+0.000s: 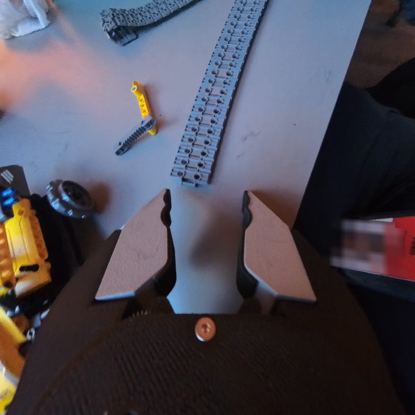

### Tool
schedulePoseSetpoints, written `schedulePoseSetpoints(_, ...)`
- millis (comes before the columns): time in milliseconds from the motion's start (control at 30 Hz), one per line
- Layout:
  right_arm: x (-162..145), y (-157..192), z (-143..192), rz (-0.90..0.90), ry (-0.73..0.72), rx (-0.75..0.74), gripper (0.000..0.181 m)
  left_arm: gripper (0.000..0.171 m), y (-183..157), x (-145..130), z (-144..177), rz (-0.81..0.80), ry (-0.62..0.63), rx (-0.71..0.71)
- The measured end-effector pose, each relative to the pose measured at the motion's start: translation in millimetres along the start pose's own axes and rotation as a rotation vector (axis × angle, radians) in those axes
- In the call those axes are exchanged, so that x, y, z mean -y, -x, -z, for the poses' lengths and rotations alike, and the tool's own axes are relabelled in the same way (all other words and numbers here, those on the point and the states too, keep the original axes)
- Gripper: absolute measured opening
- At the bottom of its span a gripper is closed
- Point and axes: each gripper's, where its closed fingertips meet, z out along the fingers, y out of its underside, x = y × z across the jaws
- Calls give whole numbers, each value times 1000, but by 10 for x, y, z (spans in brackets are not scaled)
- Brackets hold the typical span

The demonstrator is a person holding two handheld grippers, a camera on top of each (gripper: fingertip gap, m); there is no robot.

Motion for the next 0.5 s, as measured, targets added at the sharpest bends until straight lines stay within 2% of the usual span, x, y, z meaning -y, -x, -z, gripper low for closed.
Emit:
schedulePoseSetpoints(133,136,26,27,-93,-67,54,10,60,68,-125,294,54,-61,60)
schedulePoseSetpoints(267,306,132,6,-151,-125,125,15,59,190,-439,625,125,-57,149)
schedulePoseSetpoints(500,663,486,-86,-137,-209,244,20,60,574,-867,1208,257,-79,334)
